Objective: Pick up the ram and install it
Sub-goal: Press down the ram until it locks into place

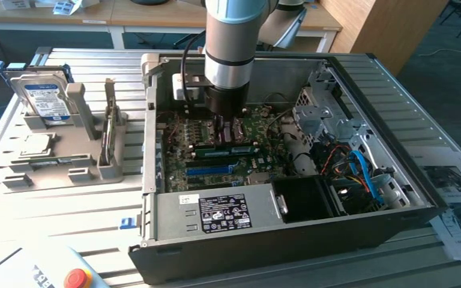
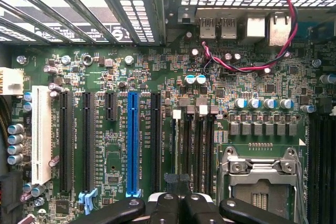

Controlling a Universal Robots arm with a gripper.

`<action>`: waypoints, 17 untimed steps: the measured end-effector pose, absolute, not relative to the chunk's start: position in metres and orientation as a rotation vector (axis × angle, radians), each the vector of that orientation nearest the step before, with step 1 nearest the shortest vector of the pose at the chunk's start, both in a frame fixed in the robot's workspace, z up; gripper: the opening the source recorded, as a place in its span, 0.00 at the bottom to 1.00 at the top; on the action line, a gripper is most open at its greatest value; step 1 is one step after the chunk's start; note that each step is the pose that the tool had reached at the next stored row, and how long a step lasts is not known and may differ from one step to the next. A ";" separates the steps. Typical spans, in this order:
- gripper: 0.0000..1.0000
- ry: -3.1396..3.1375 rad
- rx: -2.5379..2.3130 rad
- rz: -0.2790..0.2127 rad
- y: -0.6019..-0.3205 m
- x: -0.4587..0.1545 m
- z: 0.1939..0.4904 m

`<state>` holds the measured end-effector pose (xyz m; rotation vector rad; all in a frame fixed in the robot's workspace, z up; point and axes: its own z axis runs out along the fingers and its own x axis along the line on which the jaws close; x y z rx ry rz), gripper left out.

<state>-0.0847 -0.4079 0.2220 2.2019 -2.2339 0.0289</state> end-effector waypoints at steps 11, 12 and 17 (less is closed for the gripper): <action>0.10 -2.234 2.203 0.029 -0.408 -0.085 0.224; 0.10 -2.234 2.202 0.028 -0.408 -0.085 0.226; 0.10 -2.235 2.203 0.027 -0.408 -0.085 0.231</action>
